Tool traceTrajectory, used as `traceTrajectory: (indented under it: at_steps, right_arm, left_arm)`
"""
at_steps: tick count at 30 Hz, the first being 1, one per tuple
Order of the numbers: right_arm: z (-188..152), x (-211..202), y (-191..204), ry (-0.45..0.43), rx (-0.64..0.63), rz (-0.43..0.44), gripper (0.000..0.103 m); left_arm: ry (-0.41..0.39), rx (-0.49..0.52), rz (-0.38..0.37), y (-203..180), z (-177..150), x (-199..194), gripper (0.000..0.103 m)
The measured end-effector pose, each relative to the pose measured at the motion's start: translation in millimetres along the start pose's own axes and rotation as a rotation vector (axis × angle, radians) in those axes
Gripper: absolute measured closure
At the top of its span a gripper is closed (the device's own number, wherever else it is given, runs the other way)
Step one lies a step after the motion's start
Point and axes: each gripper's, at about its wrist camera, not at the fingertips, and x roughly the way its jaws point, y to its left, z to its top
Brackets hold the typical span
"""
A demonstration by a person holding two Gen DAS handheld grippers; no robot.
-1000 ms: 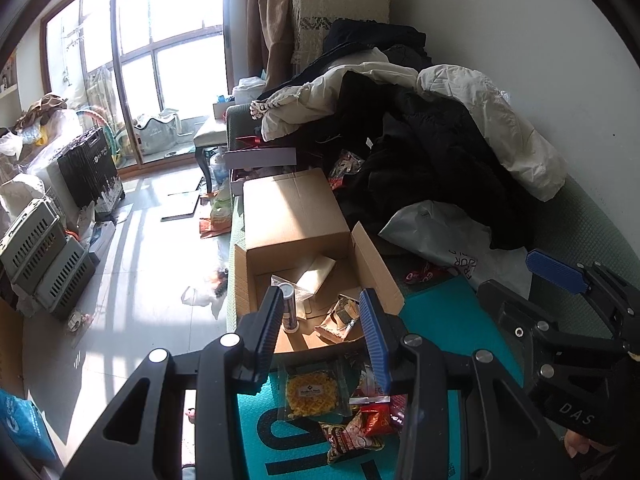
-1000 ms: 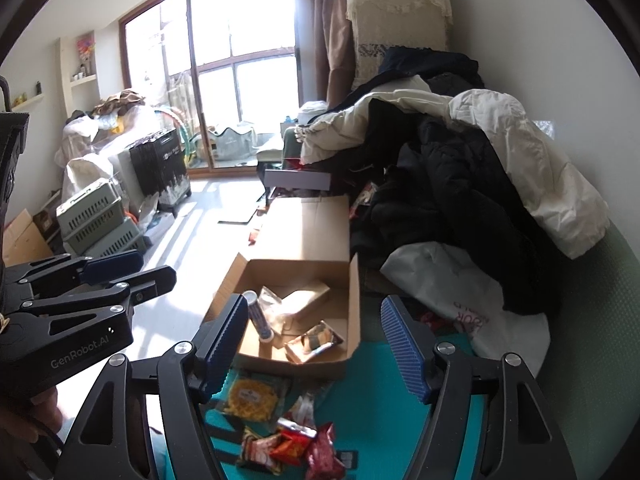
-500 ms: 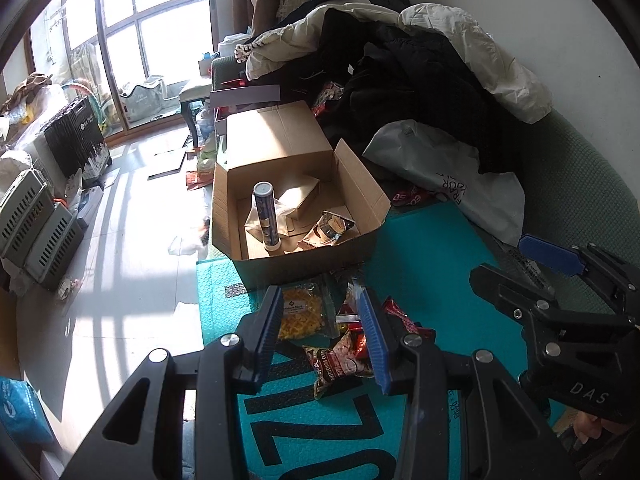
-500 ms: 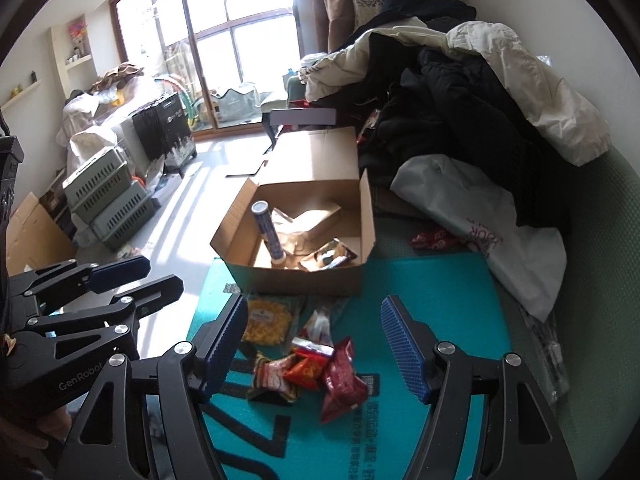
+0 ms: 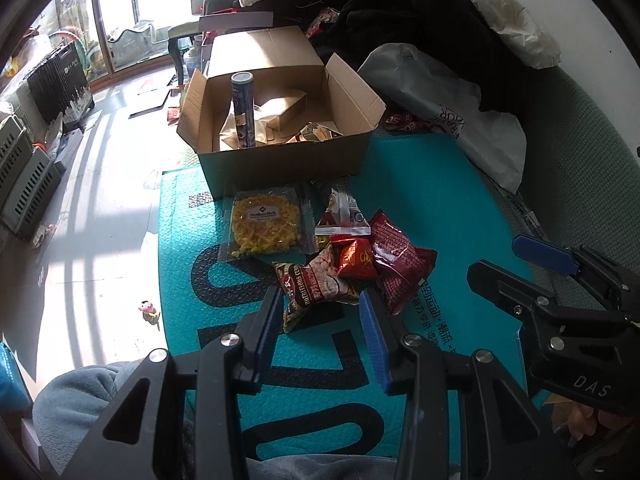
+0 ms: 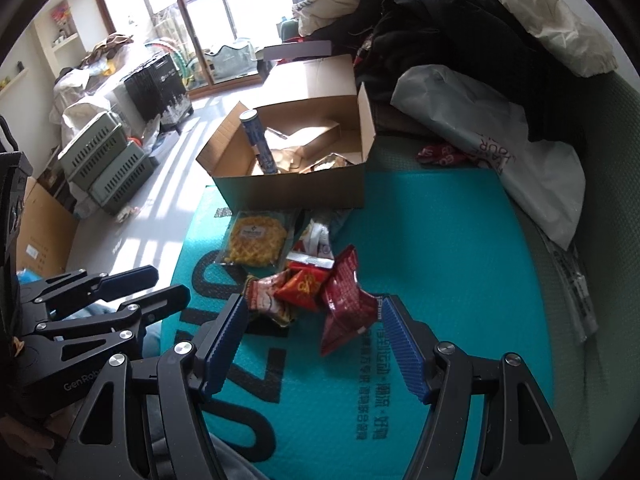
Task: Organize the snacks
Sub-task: 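Withdraw both open tools from the box back over the snack pile, then grasp the large red chip bag with the right tool while the left tool grasps the brown cereal bag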
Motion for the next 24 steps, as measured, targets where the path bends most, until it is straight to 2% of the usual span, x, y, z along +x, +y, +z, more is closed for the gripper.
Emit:
traceTrajectory:
  at_steps: [12, 24]
  right_arm:
    - [-17, 42, -11, 0.096, 0.012, 0.024, 0.033]
    - [-13, 90, -30, 0.174, 0.009, 0.030, 0.033]
  left_arm:
    - [0.095, -0.075, -0.013, 15, -10, 44, 0.064]
    - [0.181, -0.143, -0.031, 24, 3, 93, 0.064]
